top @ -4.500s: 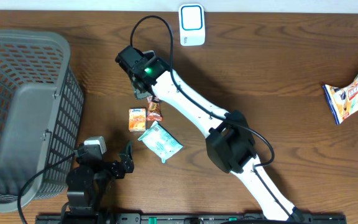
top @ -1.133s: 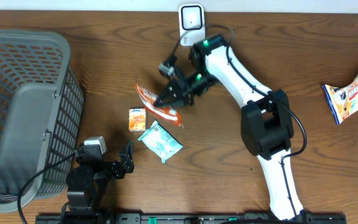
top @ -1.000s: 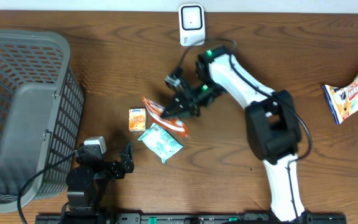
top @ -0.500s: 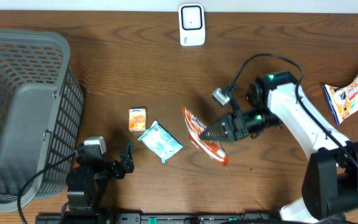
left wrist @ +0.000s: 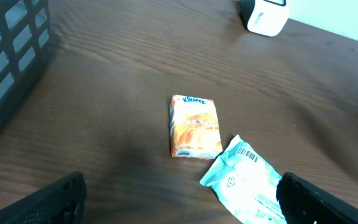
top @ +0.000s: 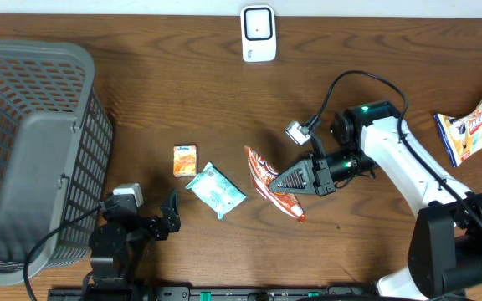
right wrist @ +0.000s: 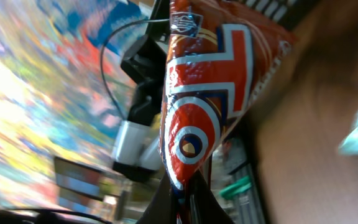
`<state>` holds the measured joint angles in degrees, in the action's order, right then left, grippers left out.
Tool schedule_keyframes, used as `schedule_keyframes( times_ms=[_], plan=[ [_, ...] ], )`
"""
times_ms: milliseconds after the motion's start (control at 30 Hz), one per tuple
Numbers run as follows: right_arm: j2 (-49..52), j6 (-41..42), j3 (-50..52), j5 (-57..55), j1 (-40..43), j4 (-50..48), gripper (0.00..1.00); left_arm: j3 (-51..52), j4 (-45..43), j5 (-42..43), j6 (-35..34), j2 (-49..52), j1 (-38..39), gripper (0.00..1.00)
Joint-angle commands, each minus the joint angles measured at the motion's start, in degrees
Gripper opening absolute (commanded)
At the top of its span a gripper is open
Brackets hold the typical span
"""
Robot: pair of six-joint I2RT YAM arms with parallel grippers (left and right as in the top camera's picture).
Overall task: Scan the item barcode
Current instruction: 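Swing the held chocolate stick rightward and turn it, then raise the chocolate stick to the barcode scanner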
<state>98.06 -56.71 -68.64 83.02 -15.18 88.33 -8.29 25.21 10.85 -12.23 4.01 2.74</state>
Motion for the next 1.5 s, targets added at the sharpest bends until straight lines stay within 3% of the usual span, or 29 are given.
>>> schedule_keyframes(
  times_ms=[0,100,167,267,300,500,767,1233,1467],
  plan=[
    [-1.36,-1.92,0.07,0.52,-0.24,-7.76,0.01,0.81,0.94,0.50,-0.55,-0.02,0.17,0.98],
    [-1.36,8.28,0.07,-2.19,-0.24,-20.94,0.01,0.81,0.94,0.50,-0.55,-0.02,0.17,0.98],
    [-1.36,22.88,0.07,-8.11,-0.33,-33.44,0.01,0.81,0.94,0.50,-0.55,-0.02,0.17,0.98],
    [-1.36,52.41,0.07,-30.25,-1.03,-51.12,0.01,0.81,0.94,0.50,-0.55,-0.02,0.17,0.98],
    [-1.36,58.03,0.04,-37.20,-1.27,-54.47,0.01,0.81,0.94,0.50,-0.55,-0.02,0.17,0.98],
    [-1.33,70.82,-0.50,-59.47,-1.40,-69.13,0.01,0.81,0.94,0.50,-0.55,-0.02,0.17,0.98],
    [4.07,70.82,-9.09,-66.51,-1.73,-70.34,0.01,0.81,0.94,0.50,-0.55,-0.02,0.17,0.98],
    [37.77,70.25,-52.96,-67.87,-2.91,-55.45,0.01,0.81,0.94,0.50,-0.55,-0.02,0.17,0.98],
    [45.46,70.44,-61.48,-69.90,-4.48,-54.25,0.01,0.81,0.94,0.50,-0.55,-0.02,0.17,0.98]
  ],
)
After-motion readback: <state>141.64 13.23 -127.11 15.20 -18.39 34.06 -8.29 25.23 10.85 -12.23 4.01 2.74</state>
